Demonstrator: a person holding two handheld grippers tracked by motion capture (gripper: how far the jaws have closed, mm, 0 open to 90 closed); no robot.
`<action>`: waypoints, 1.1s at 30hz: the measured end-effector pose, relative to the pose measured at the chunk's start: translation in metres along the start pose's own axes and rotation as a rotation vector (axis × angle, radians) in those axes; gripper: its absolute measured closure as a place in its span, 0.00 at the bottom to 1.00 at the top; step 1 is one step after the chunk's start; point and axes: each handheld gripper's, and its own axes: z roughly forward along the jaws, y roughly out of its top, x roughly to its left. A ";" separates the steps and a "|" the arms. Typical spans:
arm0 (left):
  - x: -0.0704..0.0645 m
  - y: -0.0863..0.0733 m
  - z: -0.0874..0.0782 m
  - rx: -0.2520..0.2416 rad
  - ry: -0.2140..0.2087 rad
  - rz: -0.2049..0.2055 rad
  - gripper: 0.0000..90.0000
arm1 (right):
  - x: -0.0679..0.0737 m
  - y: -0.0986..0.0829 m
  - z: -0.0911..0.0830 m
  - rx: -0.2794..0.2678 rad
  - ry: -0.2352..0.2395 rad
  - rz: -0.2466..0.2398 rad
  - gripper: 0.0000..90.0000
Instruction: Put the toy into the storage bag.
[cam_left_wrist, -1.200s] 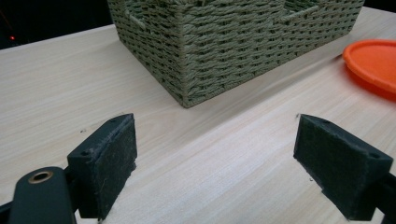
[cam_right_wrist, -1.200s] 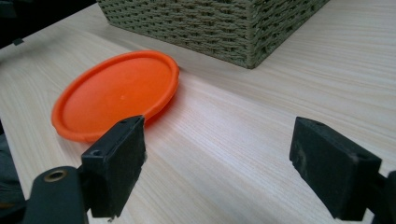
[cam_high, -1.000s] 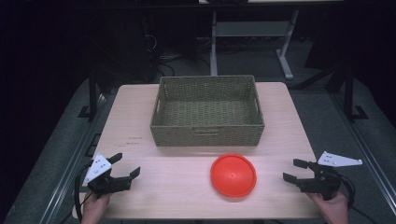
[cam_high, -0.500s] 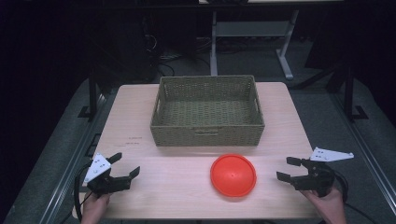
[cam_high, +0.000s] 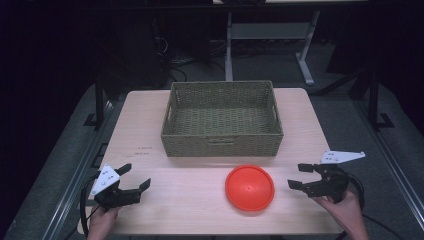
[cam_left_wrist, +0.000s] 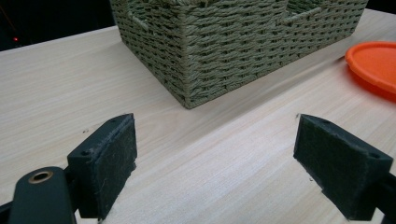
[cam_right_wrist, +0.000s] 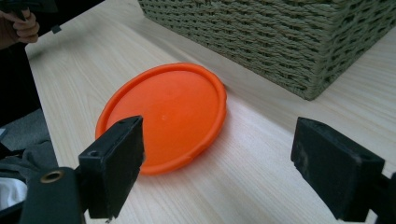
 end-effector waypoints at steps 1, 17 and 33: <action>0.000 0.000 0.000 0.000 0.001 0.001 0.14 | 0.000 0.002 0.001 0.003 -0.001 -0.008 0.18; 0.002 0.000 0.000 0.003 0.008 -0.002 0.14 | 0.008 0.035 0.021 0.091 0.044 -0.050 0.18; 0.002 0.000 0.000 0.007 0.014 -0.006 0.14 | 0.005 0.059 0.051 0.194 0.094 -0.044 0.18</action>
